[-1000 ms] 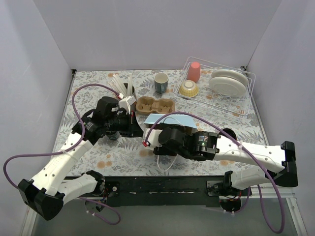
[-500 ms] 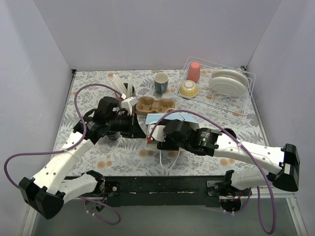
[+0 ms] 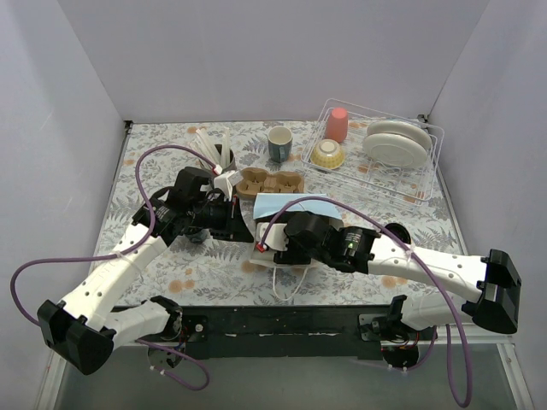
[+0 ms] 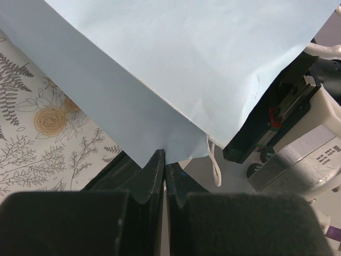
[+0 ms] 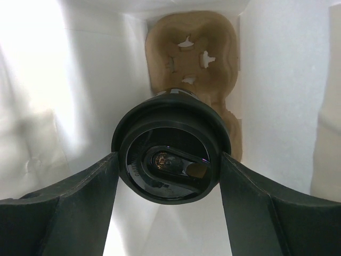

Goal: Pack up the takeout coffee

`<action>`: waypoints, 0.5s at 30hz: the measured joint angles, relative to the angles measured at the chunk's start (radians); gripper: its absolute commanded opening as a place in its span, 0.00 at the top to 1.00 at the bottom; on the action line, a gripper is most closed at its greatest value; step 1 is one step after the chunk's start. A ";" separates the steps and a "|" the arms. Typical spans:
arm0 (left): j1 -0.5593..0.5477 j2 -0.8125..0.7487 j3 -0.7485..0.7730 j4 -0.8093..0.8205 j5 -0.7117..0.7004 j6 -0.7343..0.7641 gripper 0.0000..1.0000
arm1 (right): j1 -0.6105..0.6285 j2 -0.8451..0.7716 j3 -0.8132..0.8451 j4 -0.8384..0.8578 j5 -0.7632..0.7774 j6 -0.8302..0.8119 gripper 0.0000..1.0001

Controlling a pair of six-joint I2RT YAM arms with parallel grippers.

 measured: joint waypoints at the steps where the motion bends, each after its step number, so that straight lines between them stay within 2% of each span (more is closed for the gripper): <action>1: 0.000 0.000 0.000 -0.002 0.000 -0.001 1.00 | 0.000 0.000 0.002 0.001 0.000 -0.002 0.75; 9: 0.000 0.002 0.019 -0.008 0.006 -0.010 1.00 | 0.004 -0.006 0.043 -0.013 -0.031 -0.060 0.74; 15: 0.000 0.011 0.024 -0.013 0.017 -0.008 1.00 | 0.016 -0.056 0.042 -0.024 -0.051 -0.190 0.74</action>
